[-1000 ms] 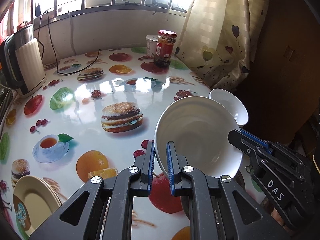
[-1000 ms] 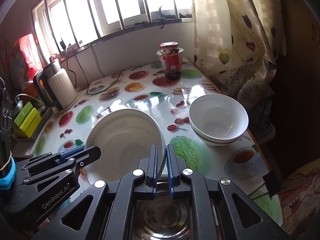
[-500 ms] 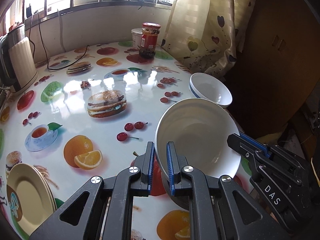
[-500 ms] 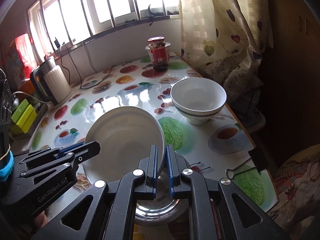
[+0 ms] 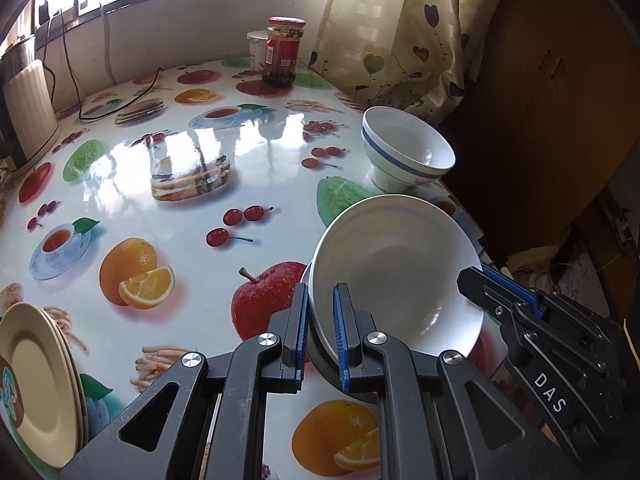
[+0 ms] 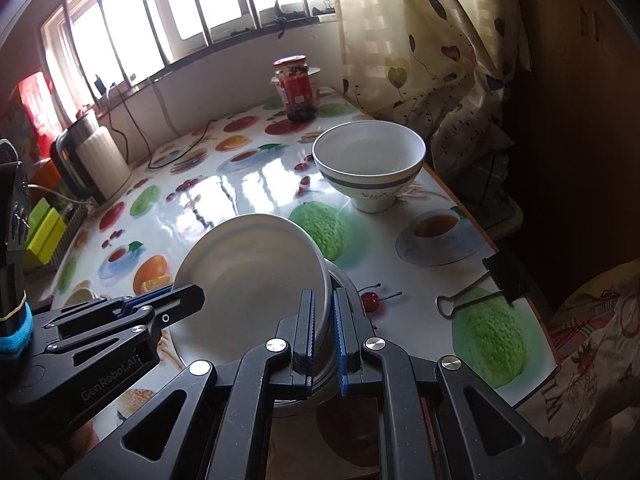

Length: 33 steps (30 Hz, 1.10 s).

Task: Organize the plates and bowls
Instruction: 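Carry the white bowl with the left tool over the steel basin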

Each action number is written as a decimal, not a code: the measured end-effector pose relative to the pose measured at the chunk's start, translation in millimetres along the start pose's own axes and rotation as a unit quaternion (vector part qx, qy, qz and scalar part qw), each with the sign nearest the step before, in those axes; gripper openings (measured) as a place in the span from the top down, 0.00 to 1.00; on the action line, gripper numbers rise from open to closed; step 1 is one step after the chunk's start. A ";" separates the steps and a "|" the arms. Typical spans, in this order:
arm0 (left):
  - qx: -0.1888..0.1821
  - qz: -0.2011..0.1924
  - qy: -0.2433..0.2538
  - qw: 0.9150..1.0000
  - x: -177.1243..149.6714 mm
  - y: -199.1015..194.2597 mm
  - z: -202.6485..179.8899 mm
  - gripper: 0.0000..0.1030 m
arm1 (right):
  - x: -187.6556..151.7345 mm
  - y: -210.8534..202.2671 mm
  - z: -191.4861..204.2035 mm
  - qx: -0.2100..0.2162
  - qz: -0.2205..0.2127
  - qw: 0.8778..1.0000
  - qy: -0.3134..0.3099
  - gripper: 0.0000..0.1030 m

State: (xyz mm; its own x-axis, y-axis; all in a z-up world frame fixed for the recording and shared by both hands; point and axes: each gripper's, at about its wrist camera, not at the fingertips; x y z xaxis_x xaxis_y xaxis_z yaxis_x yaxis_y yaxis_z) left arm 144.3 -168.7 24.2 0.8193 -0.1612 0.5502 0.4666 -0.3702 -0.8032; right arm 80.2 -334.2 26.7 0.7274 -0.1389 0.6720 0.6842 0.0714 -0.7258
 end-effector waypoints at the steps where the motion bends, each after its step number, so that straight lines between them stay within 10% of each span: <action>1: 0.000 0.001 0.000 1.000 -0.6 0.9 -1.1 0.88 | -1.2 0.7 -0.7 -0.001 0.002 1.000 0.001 0.90; 33: 0.006 0.024 0.000 1.000 -3.2 13.3 -3.7 0.88 | -8.5 8.4 -9.0 0.002 0.019 1.000 0.013 0.88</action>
State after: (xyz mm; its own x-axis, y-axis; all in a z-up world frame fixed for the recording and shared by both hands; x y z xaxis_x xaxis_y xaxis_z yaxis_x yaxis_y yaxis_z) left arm 146.6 -176.5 12.6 0.8413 -0.1780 0.5105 0.4301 -0.3518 -0.8314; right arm 79.3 -341.3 13.6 0.7515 -0.1607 0.6398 0.6561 0.0818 -0.7502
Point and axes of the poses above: each gripper's, at about its wrist camera, not at the fingertips, and y roughly the way its jaws point, z to its left, x to its top, and after that the axes turned 2 degrees about -y, right-handed
